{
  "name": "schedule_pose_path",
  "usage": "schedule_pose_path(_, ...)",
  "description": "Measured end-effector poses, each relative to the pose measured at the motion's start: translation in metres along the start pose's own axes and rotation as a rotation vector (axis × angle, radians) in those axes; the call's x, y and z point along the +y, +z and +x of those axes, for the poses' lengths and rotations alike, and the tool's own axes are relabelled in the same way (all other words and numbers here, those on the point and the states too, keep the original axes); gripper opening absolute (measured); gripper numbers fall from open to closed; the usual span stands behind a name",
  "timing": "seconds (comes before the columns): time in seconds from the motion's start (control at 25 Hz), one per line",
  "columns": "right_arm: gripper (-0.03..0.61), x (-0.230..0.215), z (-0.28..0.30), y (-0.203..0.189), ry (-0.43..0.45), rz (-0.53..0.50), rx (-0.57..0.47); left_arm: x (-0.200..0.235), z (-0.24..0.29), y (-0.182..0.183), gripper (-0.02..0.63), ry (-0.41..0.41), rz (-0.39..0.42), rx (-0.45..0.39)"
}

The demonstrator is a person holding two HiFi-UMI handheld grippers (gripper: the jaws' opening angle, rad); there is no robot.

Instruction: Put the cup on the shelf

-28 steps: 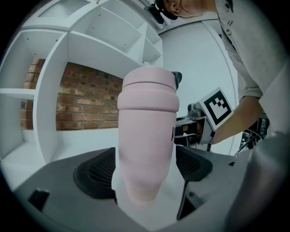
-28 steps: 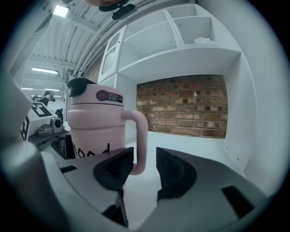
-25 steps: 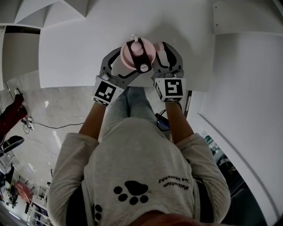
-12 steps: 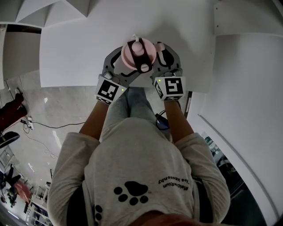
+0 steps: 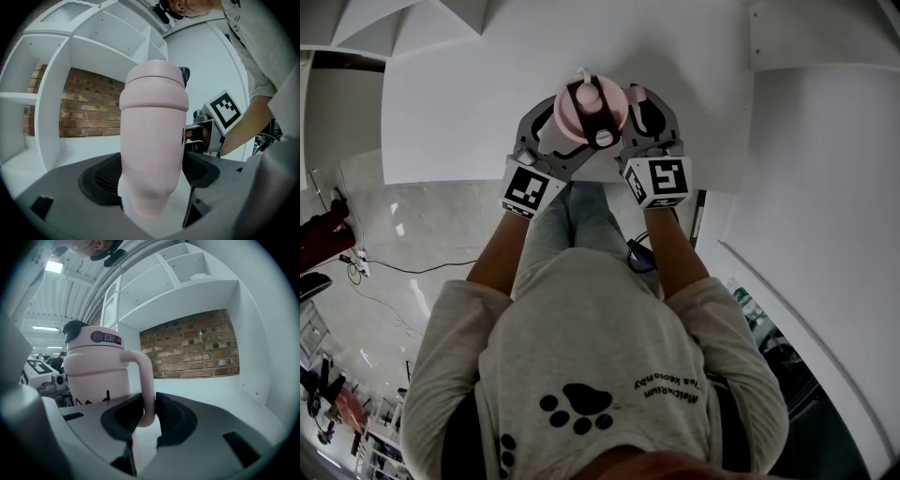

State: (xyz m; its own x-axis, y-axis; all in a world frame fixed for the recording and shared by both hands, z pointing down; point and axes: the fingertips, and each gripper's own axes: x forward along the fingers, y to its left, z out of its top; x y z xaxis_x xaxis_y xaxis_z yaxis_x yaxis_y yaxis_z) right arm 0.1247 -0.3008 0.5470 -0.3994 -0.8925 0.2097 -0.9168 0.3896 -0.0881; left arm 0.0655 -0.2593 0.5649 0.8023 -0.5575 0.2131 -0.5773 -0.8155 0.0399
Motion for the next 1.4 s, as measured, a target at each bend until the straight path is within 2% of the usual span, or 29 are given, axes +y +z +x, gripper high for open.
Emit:
schedule_pose_path(0.16,0.081,0.001,-0.002,0.002,-0.010,0.013,-0.003,0.000,-0.001,0.002,0.408,-0.011,0.003,-0.003)
schedule_pose_path(0.4,0.081,0.005,-0.008,0.021,-0.021,0.026,-0.035,-0.001,-0.009,0.023,0.408,-0.015,0.034,-0.034)
schedule_pose_path(0.84,0.081,0.006,-0.024,0.070,-0.060,0.010,-0.054,-0.006,-0.018,0.073,0.408,-0.034,0.046,-0.076)
schedule_pose_path(1.2,0.081,0.005,-0.028,0.121,-0.077,0.012,-0.100,-0.001,-0.024,0.124,0.408,-0.038,0.093,-0.107)
schedule_pose_path(1.4,0.081,0.010,-0.033,0.151,-0.082,0.017,-0.124,0.001,-0.033,0.150,0.408,-0.038,0.103,-0.084)
